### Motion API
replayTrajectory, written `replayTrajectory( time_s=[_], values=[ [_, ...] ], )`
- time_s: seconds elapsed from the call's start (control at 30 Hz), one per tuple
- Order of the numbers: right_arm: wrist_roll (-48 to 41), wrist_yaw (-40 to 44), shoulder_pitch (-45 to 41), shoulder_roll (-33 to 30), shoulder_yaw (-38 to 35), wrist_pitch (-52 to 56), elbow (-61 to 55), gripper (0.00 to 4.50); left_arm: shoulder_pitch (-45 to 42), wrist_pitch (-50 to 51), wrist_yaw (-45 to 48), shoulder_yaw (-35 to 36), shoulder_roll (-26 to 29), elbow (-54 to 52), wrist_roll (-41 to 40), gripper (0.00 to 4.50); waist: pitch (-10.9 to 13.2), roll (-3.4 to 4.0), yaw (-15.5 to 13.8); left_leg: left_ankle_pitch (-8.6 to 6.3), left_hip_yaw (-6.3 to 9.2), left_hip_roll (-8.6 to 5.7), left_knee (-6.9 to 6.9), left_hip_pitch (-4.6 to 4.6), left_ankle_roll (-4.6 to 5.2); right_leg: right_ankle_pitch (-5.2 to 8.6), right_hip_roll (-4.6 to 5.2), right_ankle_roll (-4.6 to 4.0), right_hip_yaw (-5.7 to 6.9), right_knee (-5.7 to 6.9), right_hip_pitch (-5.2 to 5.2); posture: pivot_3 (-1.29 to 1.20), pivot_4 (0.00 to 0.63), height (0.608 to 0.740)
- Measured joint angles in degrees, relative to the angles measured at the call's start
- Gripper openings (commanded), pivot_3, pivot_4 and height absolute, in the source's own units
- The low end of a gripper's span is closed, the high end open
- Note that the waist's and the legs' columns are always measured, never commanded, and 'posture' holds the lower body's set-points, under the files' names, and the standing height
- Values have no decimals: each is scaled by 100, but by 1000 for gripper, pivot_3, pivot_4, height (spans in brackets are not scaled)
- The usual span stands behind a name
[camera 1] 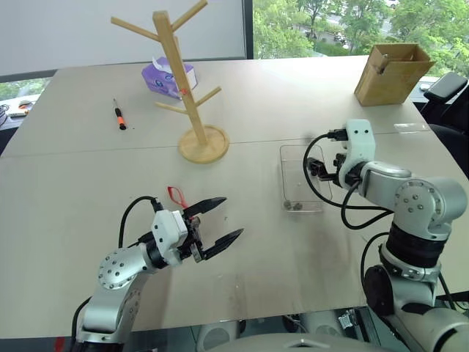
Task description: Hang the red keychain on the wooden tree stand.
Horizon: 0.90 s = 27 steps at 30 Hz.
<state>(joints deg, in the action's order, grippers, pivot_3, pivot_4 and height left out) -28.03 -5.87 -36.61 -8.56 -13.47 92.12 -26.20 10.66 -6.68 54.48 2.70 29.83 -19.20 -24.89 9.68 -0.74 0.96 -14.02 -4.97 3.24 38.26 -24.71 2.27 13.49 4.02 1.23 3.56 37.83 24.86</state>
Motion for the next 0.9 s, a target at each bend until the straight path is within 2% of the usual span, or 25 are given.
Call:
replayTrajectory(
  time_s=[0.4,0.5,0.73,0.77,0.9],
  values=[
    [4,-285,147,288,126,0,32,4500,63,0,-237,0,-75,-8,93,3838,0,0,1,0,1,1,1,2,0,0,-2,1,1,2,0,0,150,740],
    [6,-337,147,288,124,0,39,3667,86,0,-267,-3,-89,-11,114,3921,0,0,2,0,2,1,1,1,0,0,-2,0,2,1,-1,0,150,740],
    [8,-401,147,289,118,0,39,358,83,-1,-345,-58,-119,-11,128,3921,0,0,2,0,2,1,1,2,0,0,-2,1,2,2,0,0,150,740],
    [11,-422,147,291,118,0,39,53,77,-1,-346,-59,-119,-11,129,3921,0,0,2,0,2,0,1,2,0,0,-2,0,2,2,0,0,150,740],
    [-4,-443,147,329,110,0,45,53,61,-6,-347,-62,-120,-11,139,3921,0,0,3,0,2,1,1,1,0,0,-2,0,1,2,0,0,150,740]
  ],
)
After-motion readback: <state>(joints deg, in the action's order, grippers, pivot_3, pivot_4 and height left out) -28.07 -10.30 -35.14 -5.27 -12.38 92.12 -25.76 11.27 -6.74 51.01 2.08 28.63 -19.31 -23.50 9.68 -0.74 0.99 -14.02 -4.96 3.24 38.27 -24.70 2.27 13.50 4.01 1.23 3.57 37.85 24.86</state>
